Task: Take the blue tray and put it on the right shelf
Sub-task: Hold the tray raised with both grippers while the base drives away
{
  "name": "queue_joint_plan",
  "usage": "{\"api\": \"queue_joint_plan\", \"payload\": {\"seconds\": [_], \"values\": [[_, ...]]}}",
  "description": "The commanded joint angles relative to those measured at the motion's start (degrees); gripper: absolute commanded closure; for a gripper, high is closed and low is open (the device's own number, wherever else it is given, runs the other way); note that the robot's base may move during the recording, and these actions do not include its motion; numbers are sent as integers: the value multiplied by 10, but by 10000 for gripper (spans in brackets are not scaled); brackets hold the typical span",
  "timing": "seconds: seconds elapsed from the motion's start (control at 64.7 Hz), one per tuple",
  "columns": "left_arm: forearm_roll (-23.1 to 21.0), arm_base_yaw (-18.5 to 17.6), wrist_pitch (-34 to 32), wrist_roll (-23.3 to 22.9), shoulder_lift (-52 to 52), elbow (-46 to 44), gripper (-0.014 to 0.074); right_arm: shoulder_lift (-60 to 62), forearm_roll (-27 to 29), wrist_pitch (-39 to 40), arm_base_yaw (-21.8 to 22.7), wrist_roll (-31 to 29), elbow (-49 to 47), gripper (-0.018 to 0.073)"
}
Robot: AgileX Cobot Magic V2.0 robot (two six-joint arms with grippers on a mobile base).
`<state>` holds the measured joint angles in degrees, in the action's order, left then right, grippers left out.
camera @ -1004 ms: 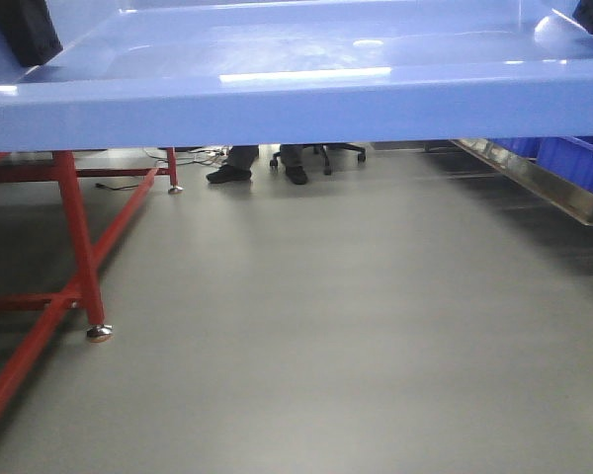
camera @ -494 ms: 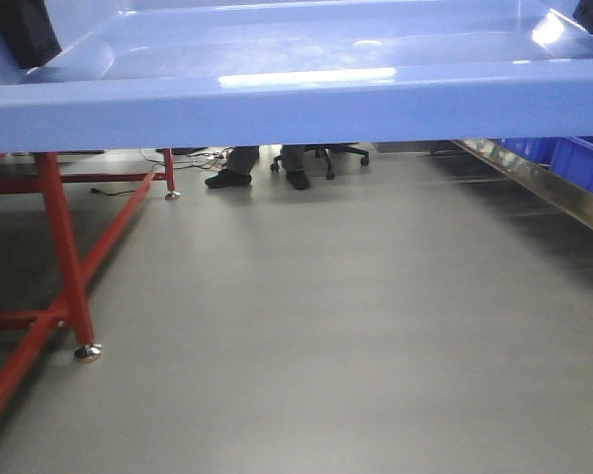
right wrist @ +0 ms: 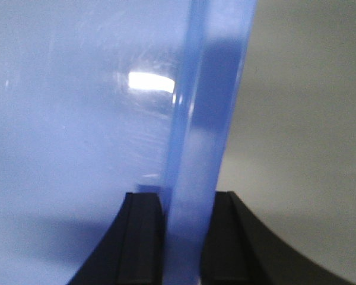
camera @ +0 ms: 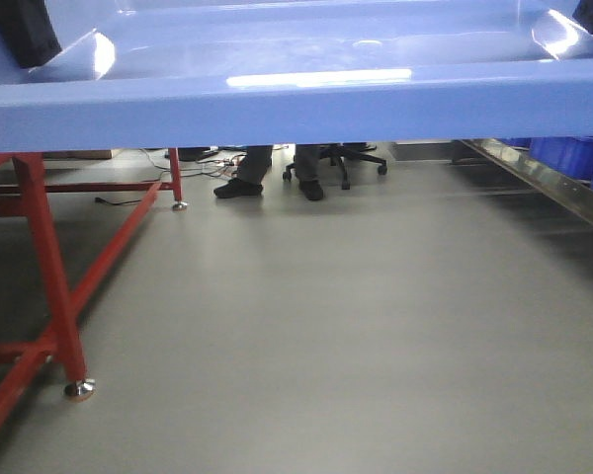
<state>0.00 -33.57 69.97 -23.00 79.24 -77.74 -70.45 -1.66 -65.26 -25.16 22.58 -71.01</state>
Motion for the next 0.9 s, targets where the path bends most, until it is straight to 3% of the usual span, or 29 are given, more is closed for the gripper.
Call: {"api": "queue_joint_plan", "payload": {"seconds": [0.0,0.88], "values": [[21,-4,63,8,-18,-14,645,19,-19,29,0,-13,-15,505],[18,-4,63,8,-18,-14,645,19,-18,29,0,-13,-15,505]]}}
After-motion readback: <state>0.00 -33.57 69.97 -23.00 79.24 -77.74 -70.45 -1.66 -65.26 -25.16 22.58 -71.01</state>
